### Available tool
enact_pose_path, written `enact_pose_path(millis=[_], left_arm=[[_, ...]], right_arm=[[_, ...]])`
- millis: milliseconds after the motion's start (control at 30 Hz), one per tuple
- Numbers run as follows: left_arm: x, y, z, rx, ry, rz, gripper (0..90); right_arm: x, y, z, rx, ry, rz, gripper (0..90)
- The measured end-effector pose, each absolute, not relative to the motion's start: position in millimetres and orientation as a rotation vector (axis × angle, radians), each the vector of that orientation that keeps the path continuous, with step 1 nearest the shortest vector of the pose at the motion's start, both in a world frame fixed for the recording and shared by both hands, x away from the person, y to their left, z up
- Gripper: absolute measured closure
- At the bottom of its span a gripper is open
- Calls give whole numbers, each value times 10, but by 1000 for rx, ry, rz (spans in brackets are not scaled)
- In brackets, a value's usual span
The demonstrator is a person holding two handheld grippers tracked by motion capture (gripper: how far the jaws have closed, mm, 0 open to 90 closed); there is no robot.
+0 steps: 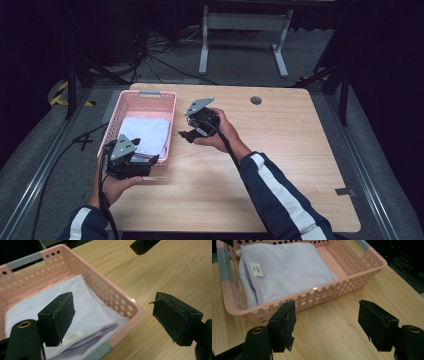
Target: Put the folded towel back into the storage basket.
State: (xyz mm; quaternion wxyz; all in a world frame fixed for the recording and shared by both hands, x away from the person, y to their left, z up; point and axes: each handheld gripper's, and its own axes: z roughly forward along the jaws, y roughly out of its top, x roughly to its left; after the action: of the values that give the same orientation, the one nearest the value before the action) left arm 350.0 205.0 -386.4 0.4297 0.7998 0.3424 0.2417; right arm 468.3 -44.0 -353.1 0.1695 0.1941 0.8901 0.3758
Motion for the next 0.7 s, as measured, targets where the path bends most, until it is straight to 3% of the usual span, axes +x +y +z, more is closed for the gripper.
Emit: enact_pose_path(millis=[700], left_arm=[[3263,1164,-3889,2152,542,511,198]], right_arm=[[4108,-1882,-3650,651,2463,957,305]])
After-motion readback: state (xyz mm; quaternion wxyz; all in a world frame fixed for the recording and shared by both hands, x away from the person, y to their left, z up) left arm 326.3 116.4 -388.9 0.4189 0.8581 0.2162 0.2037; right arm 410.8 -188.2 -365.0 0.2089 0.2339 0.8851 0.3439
